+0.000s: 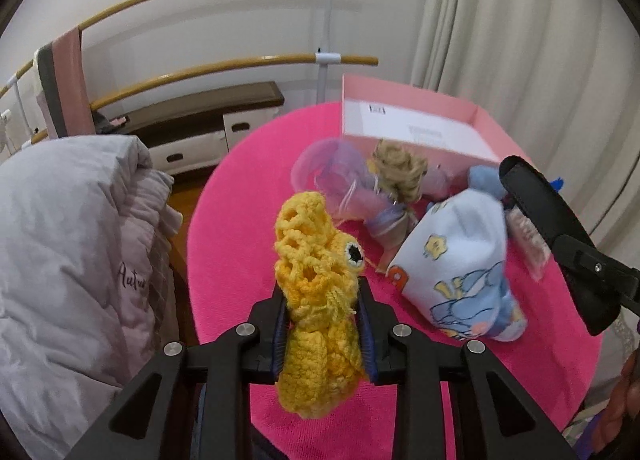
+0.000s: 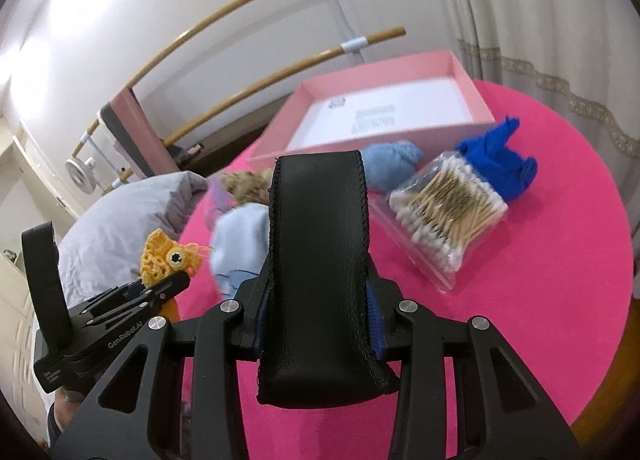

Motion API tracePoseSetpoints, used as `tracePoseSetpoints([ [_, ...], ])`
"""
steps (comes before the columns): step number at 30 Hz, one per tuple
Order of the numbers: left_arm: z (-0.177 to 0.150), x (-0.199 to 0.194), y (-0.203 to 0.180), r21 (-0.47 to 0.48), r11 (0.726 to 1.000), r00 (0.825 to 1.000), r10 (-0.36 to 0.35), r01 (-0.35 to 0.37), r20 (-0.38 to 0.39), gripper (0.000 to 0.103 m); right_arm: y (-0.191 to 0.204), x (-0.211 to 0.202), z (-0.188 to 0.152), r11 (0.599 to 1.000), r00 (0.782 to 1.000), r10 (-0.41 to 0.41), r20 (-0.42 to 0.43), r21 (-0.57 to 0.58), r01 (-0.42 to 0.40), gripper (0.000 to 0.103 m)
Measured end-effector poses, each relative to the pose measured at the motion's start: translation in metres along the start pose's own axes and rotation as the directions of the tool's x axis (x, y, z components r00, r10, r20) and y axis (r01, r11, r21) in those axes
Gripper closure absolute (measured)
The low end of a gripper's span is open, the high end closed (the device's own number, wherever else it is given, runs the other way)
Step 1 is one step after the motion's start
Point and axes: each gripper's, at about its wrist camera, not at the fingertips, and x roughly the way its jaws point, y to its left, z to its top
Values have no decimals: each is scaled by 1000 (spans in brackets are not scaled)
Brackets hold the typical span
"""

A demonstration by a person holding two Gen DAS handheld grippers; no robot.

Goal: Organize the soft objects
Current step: 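Close the left tool on the yellow toy while the right tool grips the black case, then carry the yellow toy and black case over the pink box with both tools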

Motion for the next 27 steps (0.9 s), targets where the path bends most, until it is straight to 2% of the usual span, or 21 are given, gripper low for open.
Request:
tracePoseSetpoints([
  [6, 2, -35, 2, -2, 1000, 999, -4, 4, 46, 77, 13, -9, 5, 1000, 1000, 8, 24, -26, -7, 68],
  [13, 25, -59, -7, 16, 1000, 995, -25, 24, 98, 76, 15, -19, 20, 999, 998, -10, 56, -42, 13, 68],
  [20, 78, -59, -22, 34, 998, 987, -53, 49, 154, 76, 5, -25, 68, 995, 991, -71, 112, -59, 78, 68],
  [27, 149, -22, -37, 44, 996, 984, -88, 82, 153, 76, -10, -6, 133, 993, 985, -107, 132, -37, 112, 68],
])
